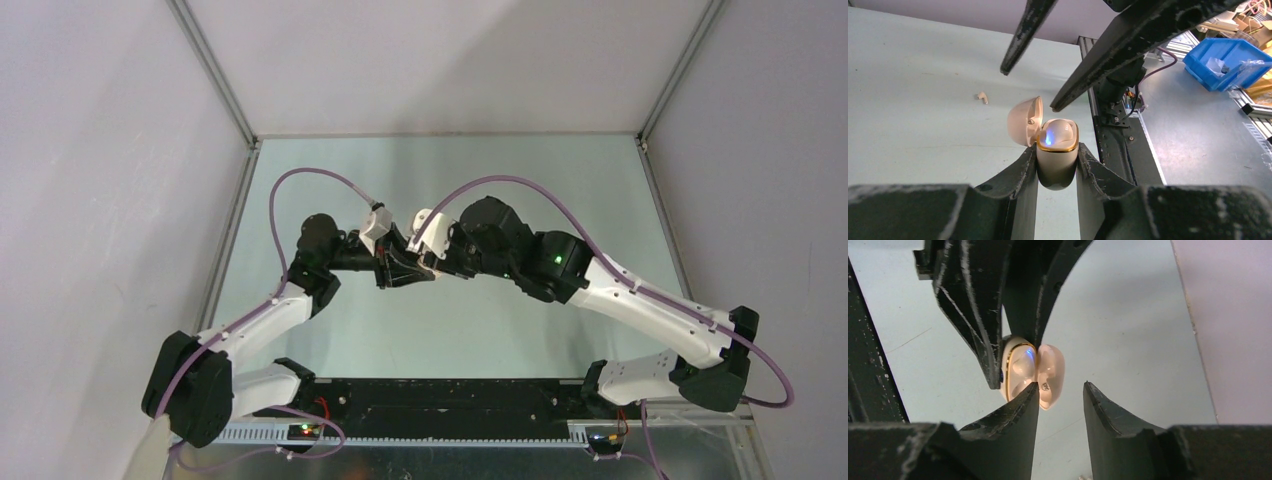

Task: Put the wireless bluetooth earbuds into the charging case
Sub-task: Adjust the earbud with the charging case, then pick up the earbud from the center of the board.

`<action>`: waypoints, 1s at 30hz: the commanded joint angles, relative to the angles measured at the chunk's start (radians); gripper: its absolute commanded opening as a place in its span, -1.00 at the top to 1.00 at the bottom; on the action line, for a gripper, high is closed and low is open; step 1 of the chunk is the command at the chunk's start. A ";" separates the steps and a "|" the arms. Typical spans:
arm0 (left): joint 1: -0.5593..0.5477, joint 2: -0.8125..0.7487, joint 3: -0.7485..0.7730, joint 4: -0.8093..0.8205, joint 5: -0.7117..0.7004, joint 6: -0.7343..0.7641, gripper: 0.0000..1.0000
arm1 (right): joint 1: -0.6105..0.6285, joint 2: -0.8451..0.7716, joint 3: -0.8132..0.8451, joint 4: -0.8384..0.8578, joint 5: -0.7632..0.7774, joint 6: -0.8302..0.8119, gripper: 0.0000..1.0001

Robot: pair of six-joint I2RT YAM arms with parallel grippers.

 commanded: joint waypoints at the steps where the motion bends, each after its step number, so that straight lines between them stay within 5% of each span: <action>1: -0.001 -0.034 0.017 0.010 -0.006 0.020 0.86 | -0.053 -0.037 0.032 0.009 -0.010 0.037 0.10; 11: -0.001 -0.048 0.016 0.018 -0.014 0.017 0.86 | -0.550 -0.151 -0.016 -0.176 -0.333 0.126 -0.32; 22: -0.003 -0.064 0.015 0.031 -0.023 0.009 0.85 | -0.984 -0.086 -0.326 -0.240 -0.384 -0.015 -0.46; 30: -0.004 -0.065 0.008 0.035 -0.028 0.010 0.84 | -1.067 0.153 -0.347 -0.168 -0.387 0.011 -0.51</action>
